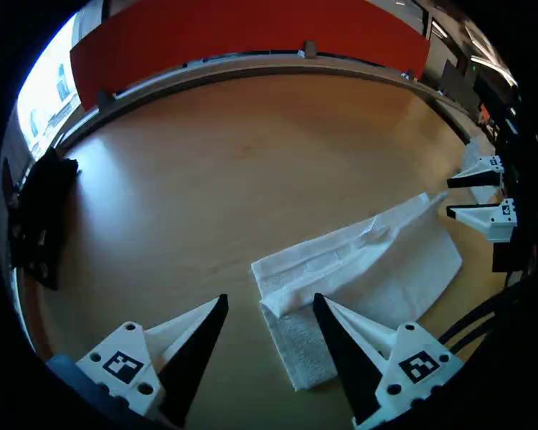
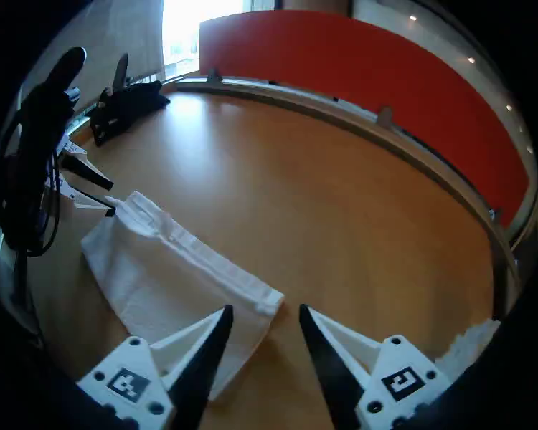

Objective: Fold towel

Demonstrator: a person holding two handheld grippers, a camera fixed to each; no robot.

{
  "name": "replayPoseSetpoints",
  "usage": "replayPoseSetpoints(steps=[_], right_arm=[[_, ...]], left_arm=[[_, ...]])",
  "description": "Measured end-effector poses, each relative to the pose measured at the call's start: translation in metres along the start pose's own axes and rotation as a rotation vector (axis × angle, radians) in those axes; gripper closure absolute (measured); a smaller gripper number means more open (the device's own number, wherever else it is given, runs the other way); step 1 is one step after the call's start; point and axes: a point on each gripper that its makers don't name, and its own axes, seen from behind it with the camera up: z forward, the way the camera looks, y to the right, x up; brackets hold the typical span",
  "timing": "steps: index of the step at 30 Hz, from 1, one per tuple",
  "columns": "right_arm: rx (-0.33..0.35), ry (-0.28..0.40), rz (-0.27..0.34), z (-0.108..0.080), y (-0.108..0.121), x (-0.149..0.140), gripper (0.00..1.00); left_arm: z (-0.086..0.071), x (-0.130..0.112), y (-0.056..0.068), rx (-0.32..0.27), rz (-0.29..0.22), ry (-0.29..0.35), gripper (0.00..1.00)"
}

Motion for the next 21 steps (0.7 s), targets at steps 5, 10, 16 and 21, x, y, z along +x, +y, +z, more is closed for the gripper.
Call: replayPoseSetpoints(steps=[5,10,16,21], right_arm=[[-0.003,0.011,0.006,-0.004,0.000,0.002,0.03],[0.001,0.015,0.004,-0.010,-0.004,0.001,0.03],[0.007,0.014,0.002,-0.020,-0.011,-0.008,0.03],[0.008,0.005,0.005,-0.030,-0.018,-0.022,0.03]], left_arm=[[-0.005,0.000,0.001,-0.004,-0.007,0.008,0.06],[-0.013,-0.003,0.001,-0.003,-0.016,0.017,0.06],[-0.025,-0.015,0.006,-0.011,-0.029,0.019,0.06],[-0.035,-0.032,0.013,-0.018,-0.041,0.012,0.06]])
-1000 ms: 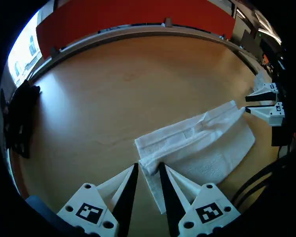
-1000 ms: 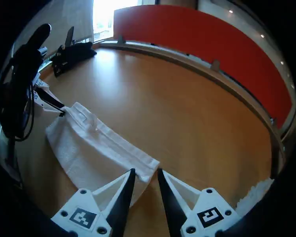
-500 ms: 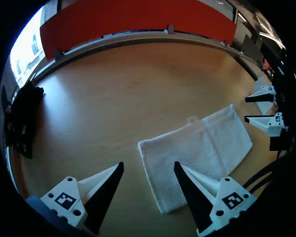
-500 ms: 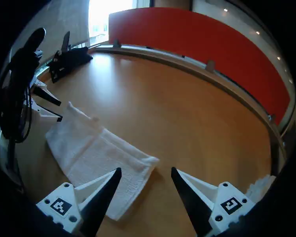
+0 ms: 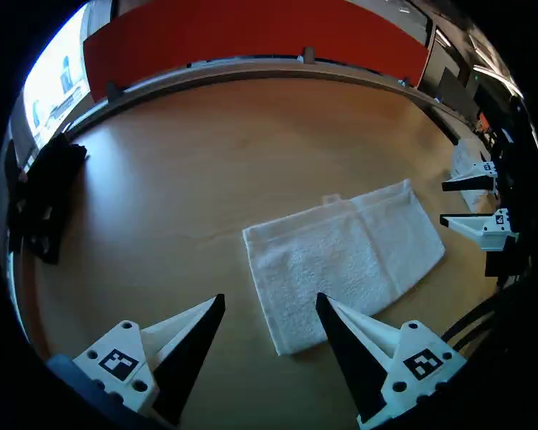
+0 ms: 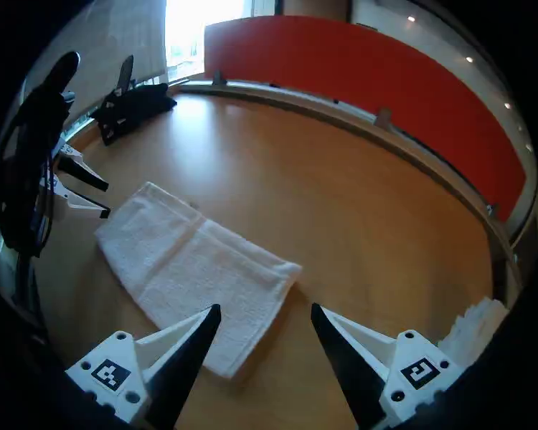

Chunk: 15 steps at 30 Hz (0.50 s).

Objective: Fold towel

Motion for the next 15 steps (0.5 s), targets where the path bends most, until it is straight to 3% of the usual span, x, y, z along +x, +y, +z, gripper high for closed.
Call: replayPoseSetpoints(steps=[15], right_arm=[[-0.010,-0.016,0.034,-0.030,-0.015,-0.044,0.03]], left_arm=[[-0.021,-0.047,0.010,0.008,-0.042,-0.018,0.06]])
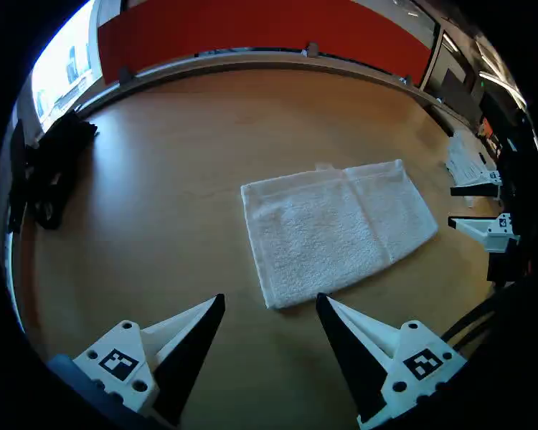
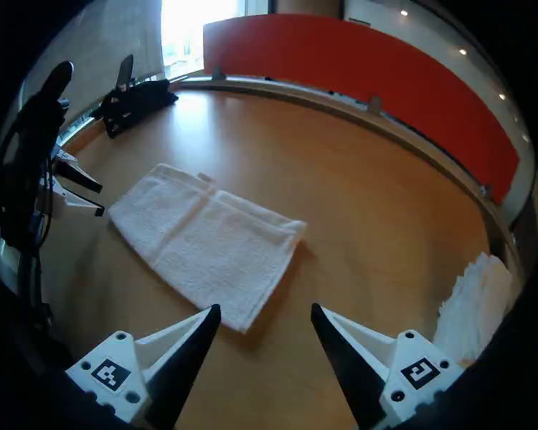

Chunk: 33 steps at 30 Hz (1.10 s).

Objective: Fold towel

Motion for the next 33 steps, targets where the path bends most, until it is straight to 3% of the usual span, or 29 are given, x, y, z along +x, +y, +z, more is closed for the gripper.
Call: replayPoseSetpoints(steps=[8,17,33], right_arm=[[0.003,-0.004,0.002,-0.005,-0.003,-0.011,0.03],[0.033,-0.014,-0.026,0.004,-0.007,-0.011,0.03],[0.103,-0.050,-0.131,0.018,-0.013,-0.010,0.05]], left_arm=[[-0.004,-0.015,0.002,0.008,-0.012,-0.006,0.06],[-0.012,-0.021,-0.002,0.035,-0.043,0.004,0.06],[-0.041,-0.048,-0.031,0.108,-0.137,0.012,0.06]])
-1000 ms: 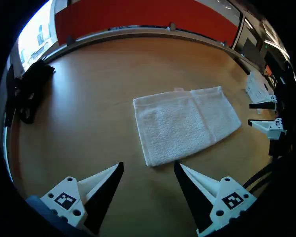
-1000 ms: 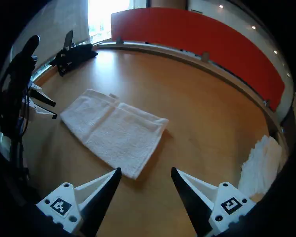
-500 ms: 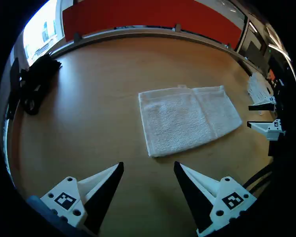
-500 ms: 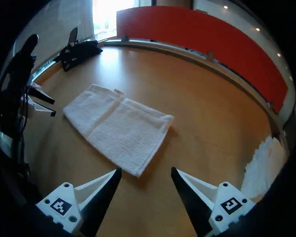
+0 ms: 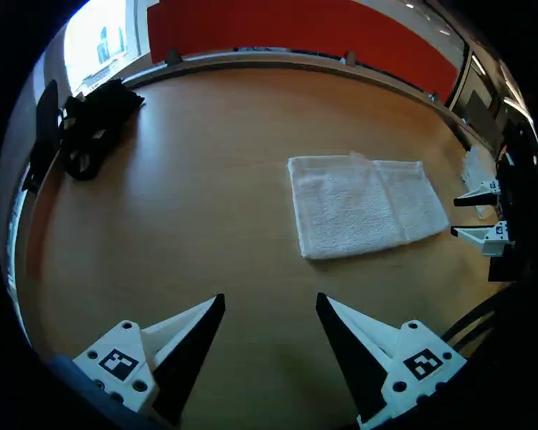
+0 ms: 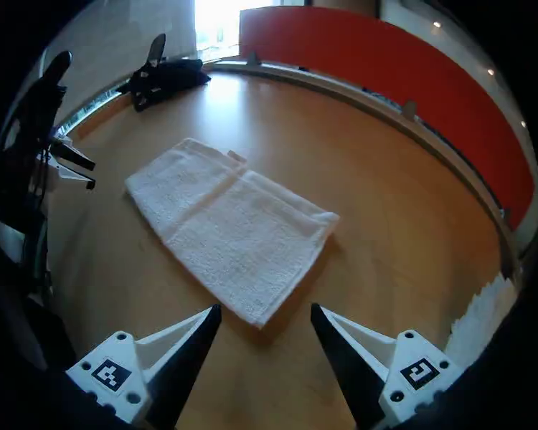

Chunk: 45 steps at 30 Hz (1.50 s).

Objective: Fold towel

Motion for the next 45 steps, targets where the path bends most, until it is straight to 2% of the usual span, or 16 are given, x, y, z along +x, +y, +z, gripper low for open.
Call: replayPoseSetpoints(steps=[7,11,14,20,26,34,45], right_arm=[[0.031,-0.034,-0.023,0.010,-0.004,-0.009,0.26],[0.054,-0.049,-0.037,0.013,-0.008,-0.014,0.34],[0.067,-0.055,-0.044,0.014,-0.010,-0.016,0.40],[0.078,-0.067,-0.050,0.015,-0.010,-0.018,0.58],[0.083,-0.075,-0.047,0.018,-0.010,-0.021,0.62],[0.068,-0.070,-0.046,0.018,-0.006,-0.020,0.93],[0.048,-0.047,-0.041,0.005,-0.006,-0.009,0.96]], left_arm=[[-0.012,-0.012,-0.010,0.018,-0.036,-0.002,0.06],[-0.017,-0.019,-0.016,0.028,-0.048,-0.005,0.06],[-0.019,-0.023,-0.020,0.034,-0.054,-0.008,0.06],[-0.022,-0.029,-0.023,0.039,-0.065,-0.013,0.06],[-0.022,-0.031,-0.025,0.040,-0.071,-0.016,0.06],[-0.023,-0.033,-0.026,0.042,-0.072,-0.016,0.06],[-0.023,-0.030,-0.027,0.043,-0.071,-0.009,0.06]])
